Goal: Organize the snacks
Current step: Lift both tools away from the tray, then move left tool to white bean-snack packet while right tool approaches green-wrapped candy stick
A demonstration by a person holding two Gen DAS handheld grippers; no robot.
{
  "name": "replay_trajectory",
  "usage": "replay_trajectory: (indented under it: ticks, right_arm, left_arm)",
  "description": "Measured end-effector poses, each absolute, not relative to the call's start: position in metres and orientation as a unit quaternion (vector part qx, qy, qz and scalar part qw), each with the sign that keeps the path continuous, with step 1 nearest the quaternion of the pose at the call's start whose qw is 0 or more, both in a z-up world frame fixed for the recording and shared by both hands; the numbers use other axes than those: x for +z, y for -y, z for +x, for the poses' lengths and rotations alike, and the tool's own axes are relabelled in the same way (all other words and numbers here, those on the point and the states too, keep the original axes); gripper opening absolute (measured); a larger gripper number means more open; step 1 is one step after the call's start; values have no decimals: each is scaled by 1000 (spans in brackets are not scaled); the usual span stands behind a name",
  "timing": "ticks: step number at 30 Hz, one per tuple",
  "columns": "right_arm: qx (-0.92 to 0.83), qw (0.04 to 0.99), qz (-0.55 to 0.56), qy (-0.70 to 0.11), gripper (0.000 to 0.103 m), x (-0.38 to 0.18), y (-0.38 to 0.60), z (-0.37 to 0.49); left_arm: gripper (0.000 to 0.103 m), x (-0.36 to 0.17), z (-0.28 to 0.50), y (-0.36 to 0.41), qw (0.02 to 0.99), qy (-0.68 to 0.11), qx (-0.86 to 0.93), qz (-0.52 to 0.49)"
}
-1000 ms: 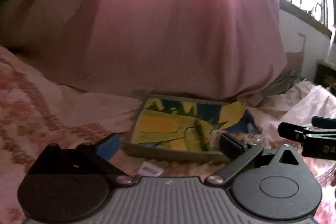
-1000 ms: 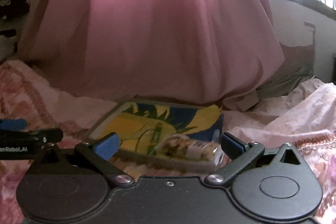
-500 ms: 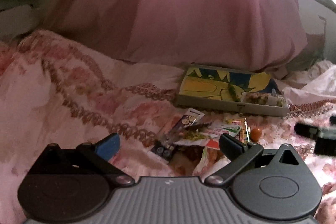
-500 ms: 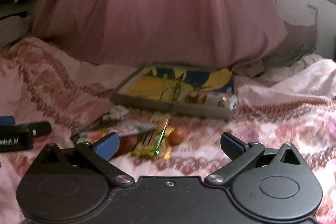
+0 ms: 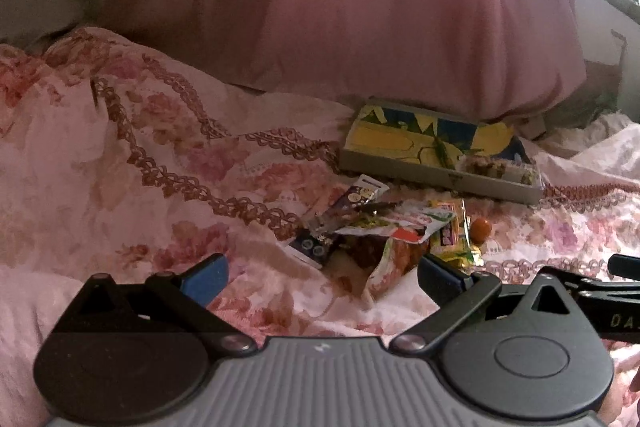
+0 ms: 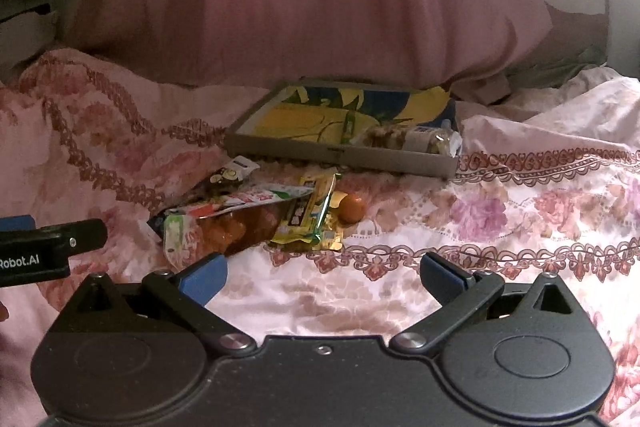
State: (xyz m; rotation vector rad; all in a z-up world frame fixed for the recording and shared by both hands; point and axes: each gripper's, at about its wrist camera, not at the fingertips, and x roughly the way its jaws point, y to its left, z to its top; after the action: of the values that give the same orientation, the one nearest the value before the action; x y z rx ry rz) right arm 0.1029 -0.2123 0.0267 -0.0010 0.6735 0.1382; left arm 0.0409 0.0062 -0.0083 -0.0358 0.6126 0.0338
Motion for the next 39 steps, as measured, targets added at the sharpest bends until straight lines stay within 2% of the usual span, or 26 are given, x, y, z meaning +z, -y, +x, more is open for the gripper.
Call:
replay_trajectory:
  ticks: [11, 20, 25, 28, 34, 36, 39]
  right_arm:
    - [68, 921, 28, -382, 102, 22, 225, 130]
    - [113, 894, 28, -433, 102, 15, 245, 184]
    - [168, 871, 76, -455, 102, -3, 254, 227]
    - [185, 861, 96, -465, 95, -16, 252, 252]
    - [190, 849, 111, -480, 77, -39, 245, 281]
    - [188, 847, 112, -485, 67, -46, 242, 287]
    - [186, 845, 107, -490, 58, -56, 238, 294]
  left_arm:
    - [103, -8, 78, 3, 936, -350, -41, 6]
    - [103, -16, 123, 30, 918, -363, -115, 111]
    - [103, -29, 145, 46, 904, -359, -170, 157]
    - [102, -41, 153, 59, 895, -348, -194, 199]
    - [85, -58, 161, 73, 885, -334, -215, 244]
    - [72, -61, 164, 72, 883, -338, -219, 242]
    - [54, -63, 167, 69, 882, -342, -222, 238]
